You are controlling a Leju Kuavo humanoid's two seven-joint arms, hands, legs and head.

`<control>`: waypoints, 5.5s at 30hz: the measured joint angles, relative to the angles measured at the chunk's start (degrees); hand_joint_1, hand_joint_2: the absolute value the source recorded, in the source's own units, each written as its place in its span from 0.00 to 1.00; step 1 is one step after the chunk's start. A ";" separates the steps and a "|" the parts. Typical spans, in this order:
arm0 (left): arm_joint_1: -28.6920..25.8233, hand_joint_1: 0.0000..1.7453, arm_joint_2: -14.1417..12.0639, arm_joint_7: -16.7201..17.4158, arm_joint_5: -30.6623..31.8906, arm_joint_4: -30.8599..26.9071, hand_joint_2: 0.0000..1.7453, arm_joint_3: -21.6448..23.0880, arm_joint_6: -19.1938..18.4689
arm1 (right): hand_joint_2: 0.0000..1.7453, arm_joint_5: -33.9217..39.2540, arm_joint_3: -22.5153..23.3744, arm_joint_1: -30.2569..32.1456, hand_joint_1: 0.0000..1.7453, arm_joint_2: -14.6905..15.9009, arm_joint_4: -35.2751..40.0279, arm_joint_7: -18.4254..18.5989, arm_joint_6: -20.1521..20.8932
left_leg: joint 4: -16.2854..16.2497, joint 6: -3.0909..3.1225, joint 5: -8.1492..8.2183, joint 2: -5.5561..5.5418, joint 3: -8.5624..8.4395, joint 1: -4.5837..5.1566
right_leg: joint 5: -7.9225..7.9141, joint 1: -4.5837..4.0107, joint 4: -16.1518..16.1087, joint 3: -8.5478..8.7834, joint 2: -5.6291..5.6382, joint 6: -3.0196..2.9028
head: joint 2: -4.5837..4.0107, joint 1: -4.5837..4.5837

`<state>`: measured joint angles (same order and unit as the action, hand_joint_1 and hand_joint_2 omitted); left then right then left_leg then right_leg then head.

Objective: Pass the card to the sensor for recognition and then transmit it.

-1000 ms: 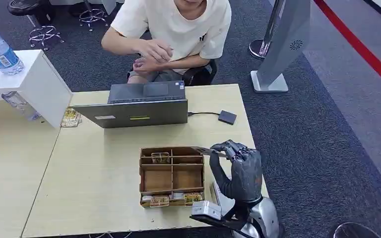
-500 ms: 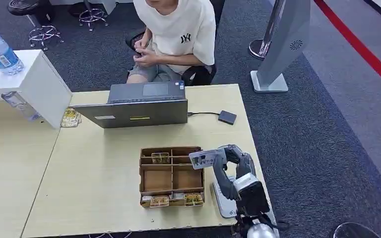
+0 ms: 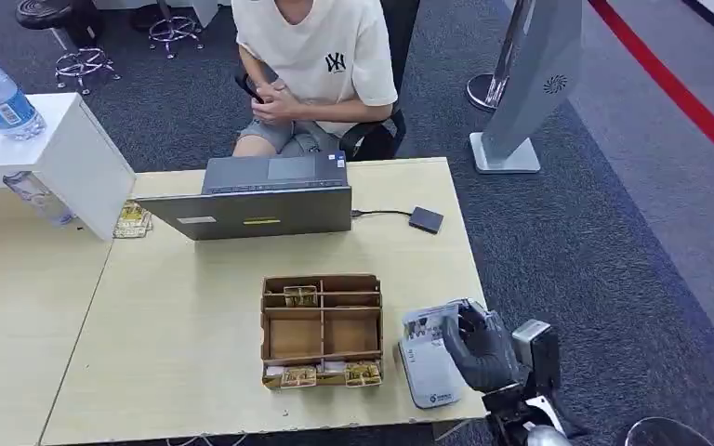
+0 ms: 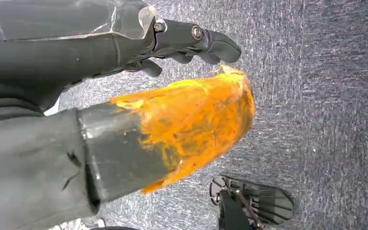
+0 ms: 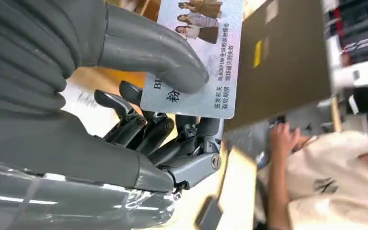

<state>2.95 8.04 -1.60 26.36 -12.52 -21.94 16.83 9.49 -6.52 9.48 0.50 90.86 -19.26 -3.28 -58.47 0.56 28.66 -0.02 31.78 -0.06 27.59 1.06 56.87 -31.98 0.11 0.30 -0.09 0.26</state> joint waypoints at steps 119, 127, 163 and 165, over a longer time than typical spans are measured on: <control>0.61 0.00 0.83 1.79 14.25 0.00 0.00 -3.65 -3.06 | 1.00 -86.94 -1.22 -19.41 1.00 -13.50 -0.05 -10.12 -36.30 | -0.01 -0.01 -0.05 0.05 -0.21 -0.01 | -0.03 -0.01 0.04 0.20 0.06 -0.01 | 0.00 0.00; 2.06 0.00 0.87 3.50 17.07 0.00 0.00 -2.34 -4.26 | 1.00 -94.76 -5.07 -28.65 1.00 -13.64 -5.56 1.91 -36.30 | -0.01 -0.02 -0.11 0.03 -0.19 -0.01 | -0.06 -0.01 0.05 0.20 0.06 0.01 | 0.00 0.00; 2.12 0.00 1.35 1.55 17.84 0.00 0.00 -4.00 -3.41 | 0.00 -24.62 -19.02 -22.81 0.00 -11.10 -3.65 -1.49 -8.77 | -0.01 -0.02 -0.10 -0.03 -0.04 -0.02 | -0.03 -0.01 0.03 0.05 0.00 0.01 | 0.00 0.02; 2.03 0.00 1.35 1.42 17.84 0.00 0.00 -4.59 -3.28 | 0.00 -14.35 -20.72 -21.55 0.00 -10.68 -2.77 -2.14 -1.01 | -0.01 -0.02 -0.10 -0.04 -0.04 -0.02 | -0.02 -0.01 0.03 0.05 0.00 0.01 | 0.00 0.00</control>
<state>4.98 9.40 -0.18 44.19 -12.52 -26.54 13.55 -4.86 -27.24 -12.07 -10.18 88.09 -21.40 -4.29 -58.48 0.53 28.56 -0.06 31.74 -0.08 27.57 1.04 56.90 -31.93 0.11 0.30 -0.09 0.26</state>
